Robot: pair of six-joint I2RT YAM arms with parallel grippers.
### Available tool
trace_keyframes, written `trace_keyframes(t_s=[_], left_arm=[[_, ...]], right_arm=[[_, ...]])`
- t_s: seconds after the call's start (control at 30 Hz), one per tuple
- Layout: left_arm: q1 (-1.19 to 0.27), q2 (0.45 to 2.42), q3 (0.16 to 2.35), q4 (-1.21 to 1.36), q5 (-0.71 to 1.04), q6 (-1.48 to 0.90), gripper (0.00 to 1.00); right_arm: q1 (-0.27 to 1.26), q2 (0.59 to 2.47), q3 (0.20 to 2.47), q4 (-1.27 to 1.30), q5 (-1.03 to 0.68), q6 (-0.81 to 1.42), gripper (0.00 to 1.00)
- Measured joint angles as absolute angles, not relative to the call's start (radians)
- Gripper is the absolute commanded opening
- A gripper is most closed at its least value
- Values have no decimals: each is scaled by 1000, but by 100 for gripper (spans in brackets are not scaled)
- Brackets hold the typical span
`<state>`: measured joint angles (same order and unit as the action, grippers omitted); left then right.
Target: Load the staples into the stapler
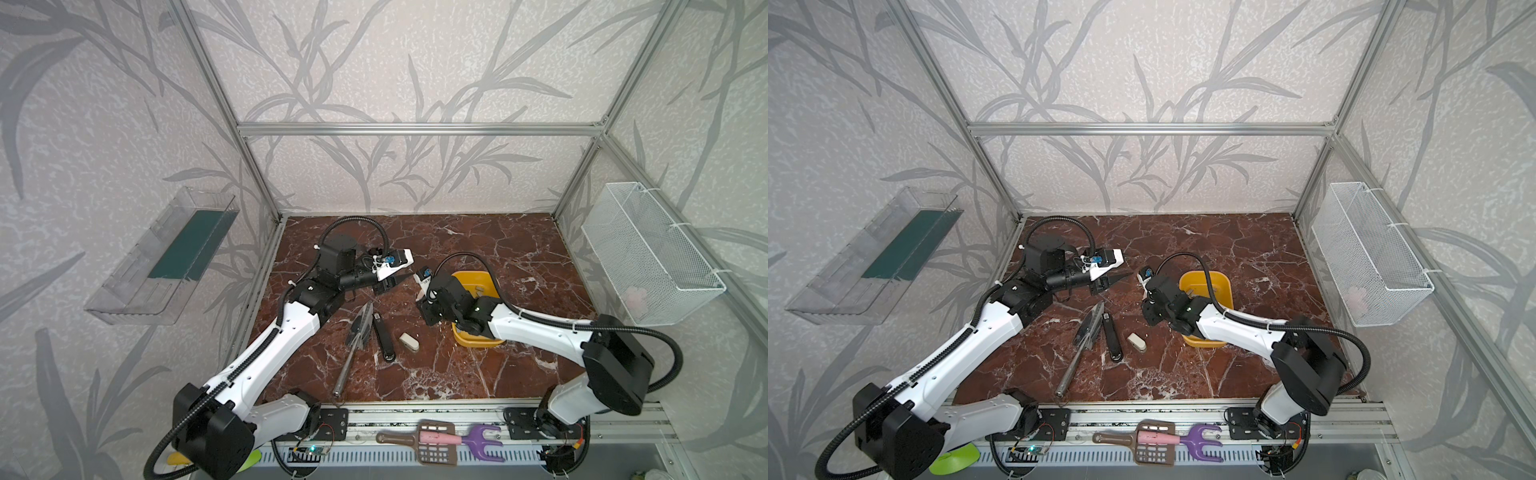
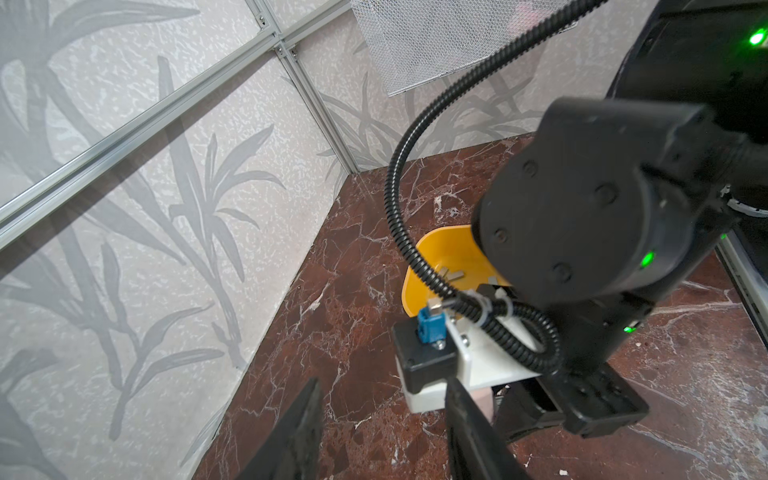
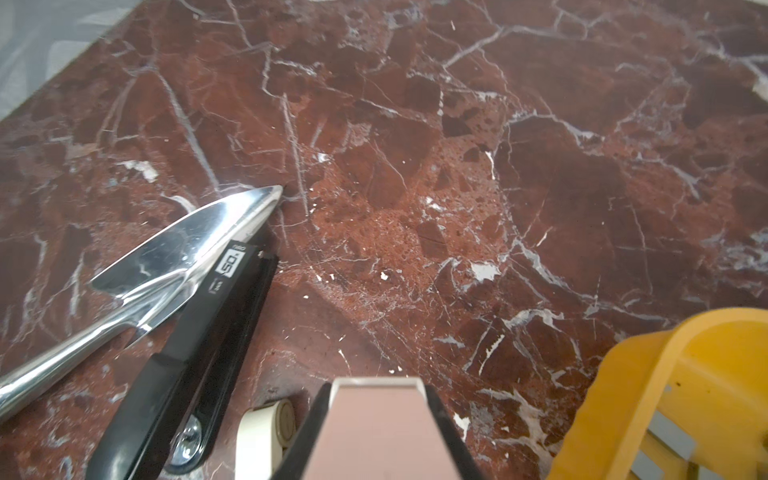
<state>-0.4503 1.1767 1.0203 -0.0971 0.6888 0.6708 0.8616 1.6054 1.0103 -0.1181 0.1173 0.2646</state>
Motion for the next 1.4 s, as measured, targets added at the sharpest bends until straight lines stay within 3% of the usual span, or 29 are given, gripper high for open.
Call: trace_keyframes(t_s=[0.37,1.1,1.2,1.4], left_arm=[[-450,1177,1020,-97,694,680,49],[-450,1177,1020,-104,714,691,49],[-450,1177,1020,-104,718,697,49],[-450,1181,1020,-105,731,706,49]], right_arm=[[862,1884,1180,-316,162,361,0],[810,1957,1252,-402,218,423,0],[810,1976,1281,-431,226,426,16],[810,1989,1300,-439,228,431,34]])
